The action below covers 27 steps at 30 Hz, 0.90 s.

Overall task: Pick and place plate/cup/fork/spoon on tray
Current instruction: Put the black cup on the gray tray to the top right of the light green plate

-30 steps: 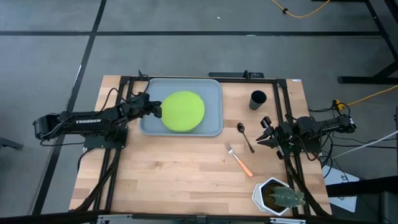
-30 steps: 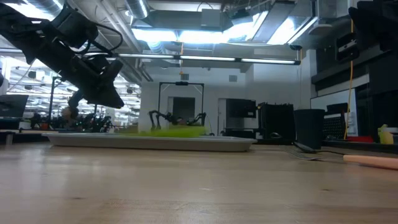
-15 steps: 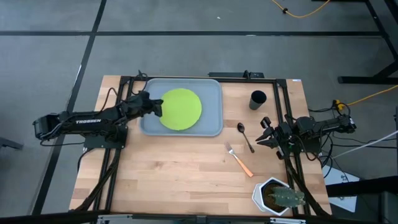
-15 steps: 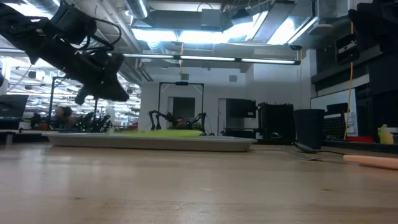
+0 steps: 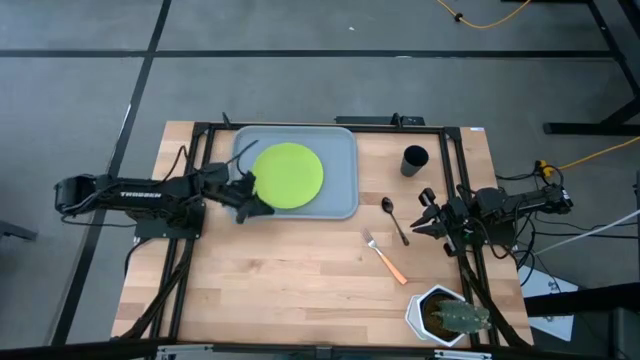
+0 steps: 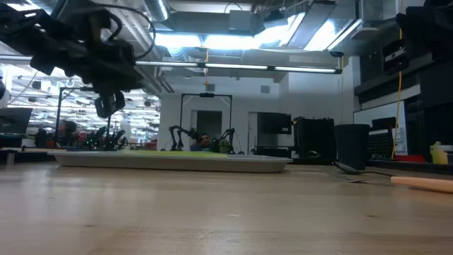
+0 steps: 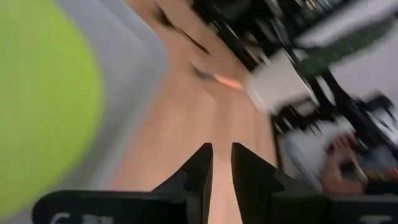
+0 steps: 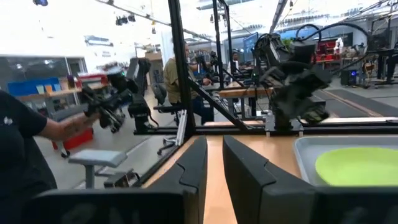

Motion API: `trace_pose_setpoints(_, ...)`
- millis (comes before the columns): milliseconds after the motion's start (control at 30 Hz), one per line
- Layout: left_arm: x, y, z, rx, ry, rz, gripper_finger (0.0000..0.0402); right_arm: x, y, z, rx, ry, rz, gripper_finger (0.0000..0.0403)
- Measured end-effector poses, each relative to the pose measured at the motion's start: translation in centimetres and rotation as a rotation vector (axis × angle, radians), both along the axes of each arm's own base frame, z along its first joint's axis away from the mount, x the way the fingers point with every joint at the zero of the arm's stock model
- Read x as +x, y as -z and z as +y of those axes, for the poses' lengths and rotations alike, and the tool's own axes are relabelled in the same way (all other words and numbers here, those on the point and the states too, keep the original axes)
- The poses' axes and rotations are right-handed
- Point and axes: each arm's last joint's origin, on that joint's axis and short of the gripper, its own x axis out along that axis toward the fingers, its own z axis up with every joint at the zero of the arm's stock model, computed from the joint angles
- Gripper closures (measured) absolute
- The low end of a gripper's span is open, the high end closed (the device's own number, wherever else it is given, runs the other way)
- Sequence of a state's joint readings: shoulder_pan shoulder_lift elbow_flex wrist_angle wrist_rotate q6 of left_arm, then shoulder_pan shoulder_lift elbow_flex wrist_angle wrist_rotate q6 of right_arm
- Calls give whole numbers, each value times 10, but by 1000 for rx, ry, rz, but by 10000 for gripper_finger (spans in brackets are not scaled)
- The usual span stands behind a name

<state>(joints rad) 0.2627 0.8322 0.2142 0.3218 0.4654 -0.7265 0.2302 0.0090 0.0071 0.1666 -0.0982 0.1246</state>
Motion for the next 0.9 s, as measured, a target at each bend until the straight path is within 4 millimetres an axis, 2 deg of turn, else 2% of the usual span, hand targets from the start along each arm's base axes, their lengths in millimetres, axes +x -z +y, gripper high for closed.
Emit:
trace_pose_setpoints(133, 1, 2, -14, -23, 128, 21, 349, 0, 2, 0, -42, 8, 11, 346)
trace_pose_setpoints(233, -2, 10, -21, -43, 166, 115, 349, 1, 1, -2, -41, 68, -1, 346)
trace_pose_setpoints(367, -9, 27, -26, -21, 91, 312, 349, 0, -8, -9, 18, 308, -85, 346)
trace_pose_setpoints(500, -15, 36, -26, 44, -38, 434, 349, -8, -29, -13, -87, 448, -316, 346)
trace_pose_setpoints(567, -14, 35, -26, 56, -64, 425, 349, -13, -38, -14, -116, 479, -413, 346)
trace_pose_setpoints(633, -12, 32, -27, 56, -67, 387, 349, -14, -45, -15, -142, 504, -421, 346)
trace_pose_setpoints(767, -6, 23, -28, 52, -39, 282, 349, -9, -66, -16, -163, 577, -345, 346)
trace_pose_setpoints(900, -5, 16, -28, 141, -6, 191, 349, 7, -96, -14, -232, 636, -247, 346)
